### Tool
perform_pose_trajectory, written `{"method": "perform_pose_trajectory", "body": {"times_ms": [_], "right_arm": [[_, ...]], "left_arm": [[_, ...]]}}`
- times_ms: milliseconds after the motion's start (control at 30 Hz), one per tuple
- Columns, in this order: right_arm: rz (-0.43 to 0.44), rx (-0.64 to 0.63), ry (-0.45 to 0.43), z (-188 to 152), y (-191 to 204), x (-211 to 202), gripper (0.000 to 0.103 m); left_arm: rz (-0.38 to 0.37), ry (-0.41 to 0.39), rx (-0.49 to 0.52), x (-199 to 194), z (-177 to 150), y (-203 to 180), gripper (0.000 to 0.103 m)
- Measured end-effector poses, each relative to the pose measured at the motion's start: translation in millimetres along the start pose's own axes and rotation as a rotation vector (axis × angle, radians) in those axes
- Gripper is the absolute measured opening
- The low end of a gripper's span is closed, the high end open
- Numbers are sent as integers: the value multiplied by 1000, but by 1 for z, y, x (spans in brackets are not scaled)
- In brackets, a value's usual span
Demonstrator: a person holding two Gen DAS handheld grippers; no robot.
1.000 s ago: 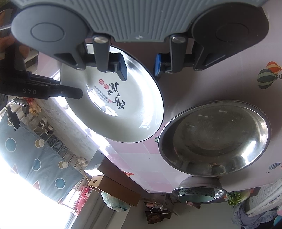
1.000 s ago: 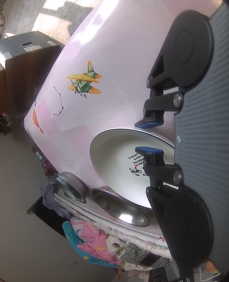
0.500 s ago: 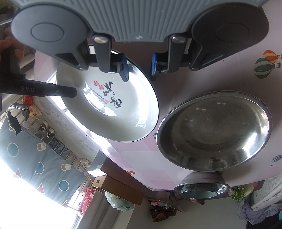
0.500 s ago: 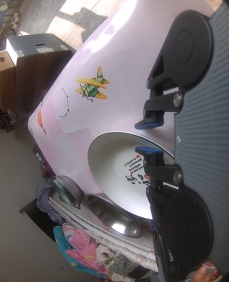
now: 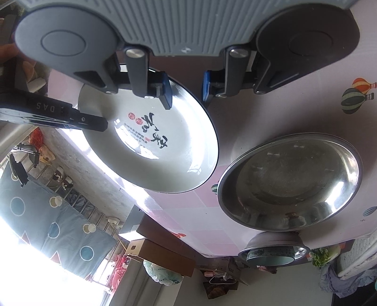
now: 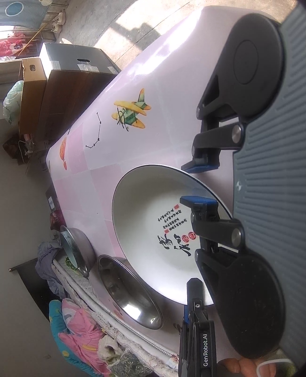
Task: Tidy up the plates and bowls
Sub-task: 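Carry the white plate with both tools toward the steel basin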
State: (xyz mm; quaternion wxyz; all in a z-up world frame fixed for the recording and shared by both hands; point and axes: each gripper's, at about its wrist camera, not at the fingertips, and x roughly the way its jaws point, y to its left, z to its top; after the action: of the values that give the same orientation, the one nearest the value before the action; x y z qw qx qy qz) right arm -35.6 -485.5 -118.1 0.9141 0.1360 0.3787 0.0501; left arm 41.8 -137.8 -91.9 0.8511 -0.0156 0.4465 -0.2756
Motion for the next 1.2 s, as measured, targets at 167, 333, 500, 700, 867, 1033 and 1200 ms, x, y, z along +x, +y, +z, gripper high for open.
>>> {"method": "perform_pose_trajectory", "body": {"times_ms": [167, 333, 500, 700, 867, 1033, 1200], "right_arm": [[14, 10, -10, -2, -3, -2, 20], [21, 28, -21, -3, -4, 4, 22], [10, 24, -43, -4, -2, 6, 24], [-12, 1, -78, -7, 2, 9, 26], [-30, -30, -93, -8, 6, 10, 27], [-36, -38, -90, -7, 8, 10, 27], [-34, -37, -87, -7, 8, 9, 27]], "left_arm": [[-10, 11, -9, 4, 6, 6, 27], [14, 9, 33, 10, 14, 5, 30], [37, 4, 62, 13, 16, 0, 31], [68, 1, 89, 16, 17, -7, 35], [82, -1, 92, 16, 17, -10, 36], [87, 3, 88, 15, 18, -9, 35], [87, 3, 85, 14, 18, -9, 35]]}}
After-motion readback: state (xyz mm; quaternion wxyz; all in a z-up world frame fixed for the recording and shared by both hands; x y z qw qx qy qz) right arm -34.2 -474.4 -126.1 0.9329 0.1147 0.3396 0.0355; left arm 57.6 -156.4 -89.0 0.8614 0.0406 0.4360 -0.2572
